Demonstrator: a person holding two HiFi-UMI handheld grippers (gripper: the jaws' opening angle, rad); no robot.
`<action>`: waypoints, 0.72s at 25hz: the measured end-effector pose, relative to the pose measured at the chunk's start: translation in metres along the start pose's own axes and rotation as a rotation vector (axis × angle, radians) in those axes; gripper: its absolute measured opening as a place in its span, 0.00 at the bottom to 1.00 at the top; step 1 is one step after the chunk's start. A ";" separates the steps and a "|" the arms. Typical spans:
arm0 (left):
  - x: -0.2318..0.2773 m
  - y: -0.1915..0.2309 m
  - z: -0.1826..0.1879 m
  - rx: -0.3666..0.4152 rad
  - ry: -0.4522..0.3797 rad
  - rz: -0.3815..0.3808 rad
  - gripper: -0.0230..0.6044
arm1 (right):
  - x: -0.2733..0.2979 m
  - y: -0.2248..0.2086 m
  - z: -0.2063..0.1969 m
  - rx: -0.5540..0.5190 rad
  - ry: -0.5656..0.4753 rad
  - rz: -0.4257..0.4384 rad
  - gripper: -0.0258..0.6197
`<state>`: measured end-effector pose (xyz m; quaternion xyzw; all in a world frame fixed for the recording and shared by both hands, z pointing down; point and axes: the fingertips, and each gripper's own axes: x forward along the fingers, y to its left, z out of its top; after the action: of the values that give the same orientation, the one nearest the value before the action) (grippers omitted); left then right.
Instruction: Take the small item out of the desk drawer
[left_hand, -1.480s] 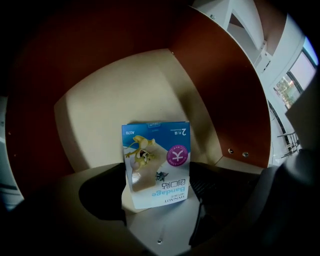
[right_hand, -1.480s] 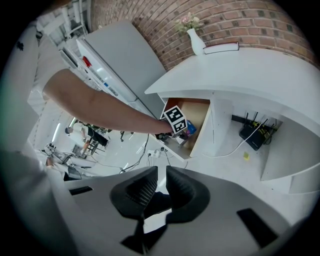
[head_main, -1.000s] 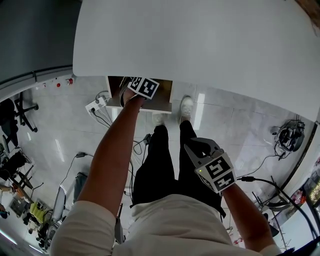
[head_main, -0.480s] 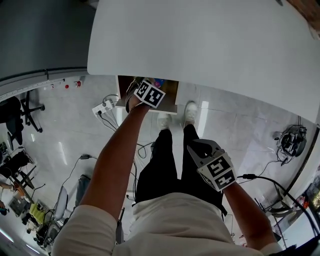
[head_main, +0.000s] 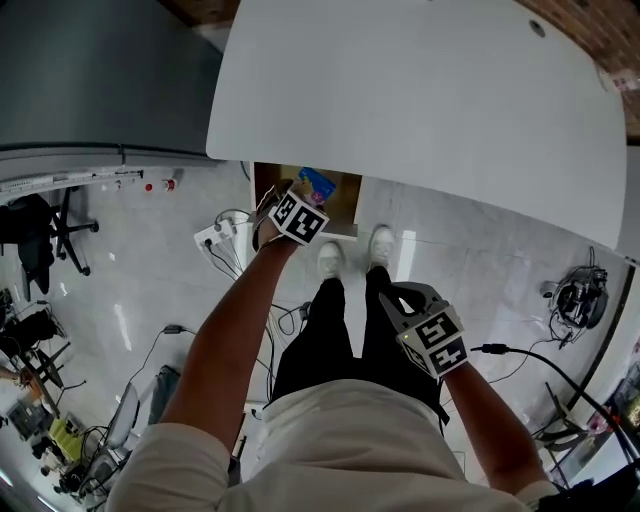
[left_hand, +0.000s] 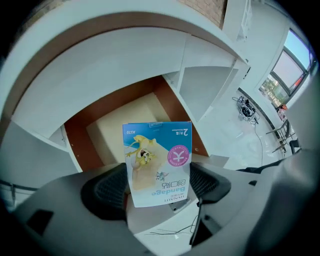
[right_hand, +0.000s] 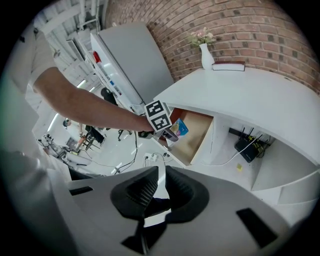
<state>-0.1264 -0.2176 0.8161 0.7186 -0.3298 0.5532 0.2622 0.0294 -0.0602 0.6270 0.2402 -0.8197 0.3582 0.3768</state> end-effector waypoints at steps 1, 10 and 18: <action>-0.009 -0.002 -0.002 0.000 -0.006 -0.005 0.63 | -0.003 0.003 0.002 -0.005 -0.006 -0.007 0.14; -0.107 -0.029 -0.024 0.009 -0.075 -0.066 0.63 | -0.035 0.031 0.022 -0.045 -0.067 -0.079 0.12; -0.192 -0.045 -0.025 -0.021 -0.170 -0.141 0.63 | -0.058 0.044 0.051 -0.080 -0.121 -0.129 0.11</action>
<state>-0.1399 -0.1345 0.6360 0.7817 -0.3053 0.4668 0.2791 0.0124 -0.0648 0.5395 0.2983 -0.8376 0.2850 0.3580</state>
